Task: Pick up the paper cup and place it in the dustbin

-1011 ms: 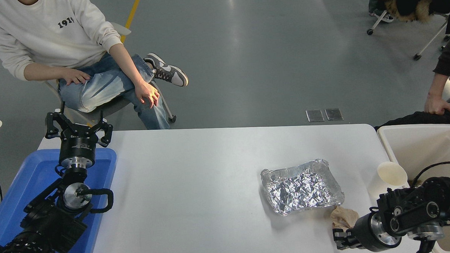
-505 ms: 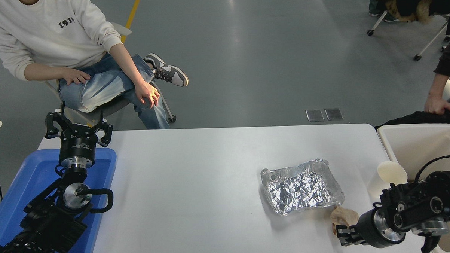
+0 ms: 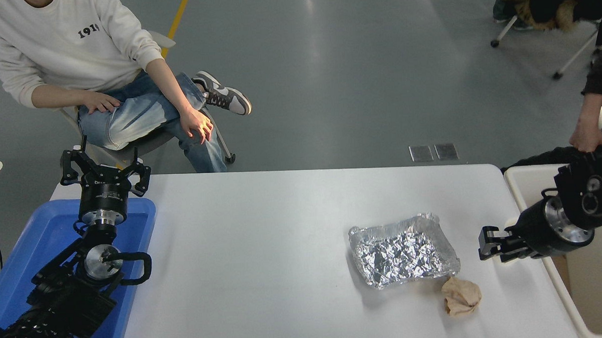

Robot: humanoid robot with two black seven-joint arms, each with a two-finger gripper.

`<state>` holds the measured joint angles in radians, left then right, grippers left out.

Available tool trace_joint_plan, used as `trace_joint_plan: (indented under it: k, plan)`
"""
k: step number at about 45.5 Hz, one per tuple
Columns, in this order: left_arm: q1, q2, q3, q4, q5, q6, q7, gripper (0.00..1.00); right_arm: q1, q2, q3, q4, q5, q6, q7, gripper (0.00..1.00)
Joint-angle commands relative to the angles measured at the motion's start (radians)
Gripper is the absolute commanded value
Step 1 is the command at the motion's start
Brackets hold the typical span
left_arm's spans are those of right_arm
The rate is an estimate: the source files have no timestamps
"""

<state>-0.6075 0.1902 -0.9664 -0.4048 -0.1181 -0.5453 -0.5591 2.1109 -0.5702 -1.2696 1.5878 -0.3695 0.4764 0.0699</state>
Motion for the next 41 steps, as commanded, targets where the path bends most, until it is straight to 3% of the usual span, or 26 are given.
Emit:
trace_joint_plan:
  k: [1,25,30,41]
  plan:
    - [0.0,0.0,0.0,0.001,0.0,0.001,0.001,0.99,0.26,0.023,-0.025,0.005,0.0,0.28,0.002,1.0]
    - [0.0,0.0,0.0,0.0,0.0,-0.001,-0.001,0.99,0.313,0.214,0.035,-0.041,0.067,0.309,-0.004,1.0]
    - [0.0,0.0,0.0,0.0,0.0,0.001,-0.001,0.99,0.308,0.219,0.032,-0.038,0.115,0.309,-0.007,1.0]
    - [0.0,0.0,-0.002,0.001,-0.002,0.001,-0.001,0.99,0.23,0.21,0.013,-0.041,0.101,0.263,-0.009,1.0]
